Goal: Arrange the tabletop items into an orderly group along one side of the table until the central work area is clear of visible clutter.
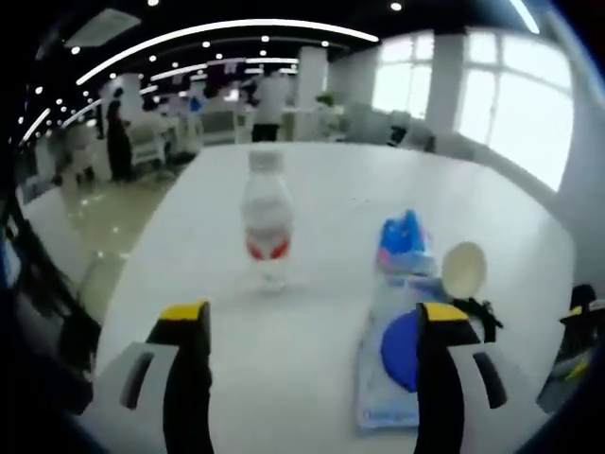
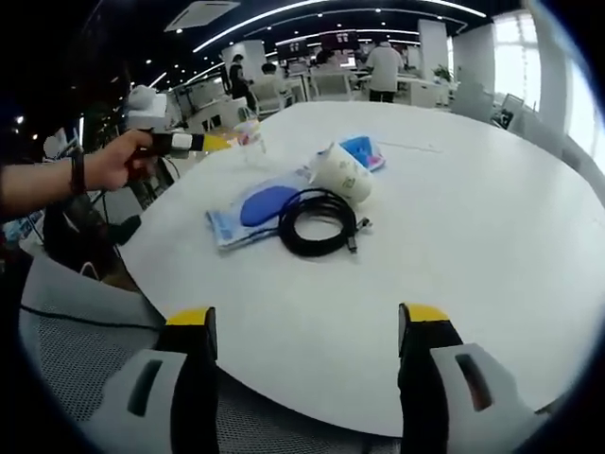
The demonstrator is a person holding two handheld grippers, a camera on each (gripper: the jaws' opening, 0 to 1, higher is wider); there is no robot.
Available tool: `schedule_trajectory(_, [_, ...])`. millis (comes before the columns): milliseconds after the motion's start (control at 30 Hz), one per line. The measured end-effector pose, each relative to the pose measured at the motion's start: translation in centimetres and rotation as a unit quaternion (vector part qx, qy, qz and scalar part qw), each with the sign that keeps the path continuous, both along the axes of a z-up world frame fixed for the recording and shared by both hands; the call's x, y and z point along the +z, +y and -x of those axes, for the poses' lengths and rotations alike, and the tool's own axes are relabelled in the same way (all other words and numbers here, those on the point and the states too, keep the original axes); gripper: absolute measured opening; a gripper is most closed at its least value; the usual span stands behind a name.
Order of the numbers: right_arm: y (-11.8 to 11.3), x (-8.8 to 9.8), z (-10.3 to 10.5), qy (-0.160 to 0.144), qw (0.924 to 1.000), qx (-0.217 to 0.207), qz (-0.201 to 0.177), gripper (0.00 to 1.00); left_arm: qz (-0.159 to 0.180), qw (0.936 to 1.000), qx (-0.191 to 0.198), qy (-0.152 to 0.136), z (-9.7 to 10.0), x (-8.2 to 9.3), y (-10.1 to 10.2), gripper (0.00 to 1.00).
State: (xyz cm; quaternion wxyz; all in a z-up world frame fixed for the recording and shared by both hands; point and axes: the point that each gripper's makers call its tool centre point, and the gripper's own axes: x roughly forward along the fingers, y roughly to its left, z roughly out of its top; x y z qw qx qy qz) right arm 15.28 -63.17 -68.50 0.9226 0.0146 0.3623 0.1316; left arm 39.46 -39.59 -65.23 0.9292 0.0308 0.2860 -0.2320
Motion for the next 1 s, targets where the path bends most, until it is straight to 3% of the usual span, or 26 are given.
schedule_trajectory(567, [0.8,0.4,-0.1,-0.010,0.9998,0.017,-0.005,0.77,-0.004,0.9999,-0.007,0.007,5.6,-1.0,1.7,0.86])
schedule_trajectory(1000, [1.0,0.7,-0.1,-0.015,0.9996,0.023,-0.007,0.77,0.002,0.9999,-0.008,0.007,8.2,-0.6,1.4,0.86])
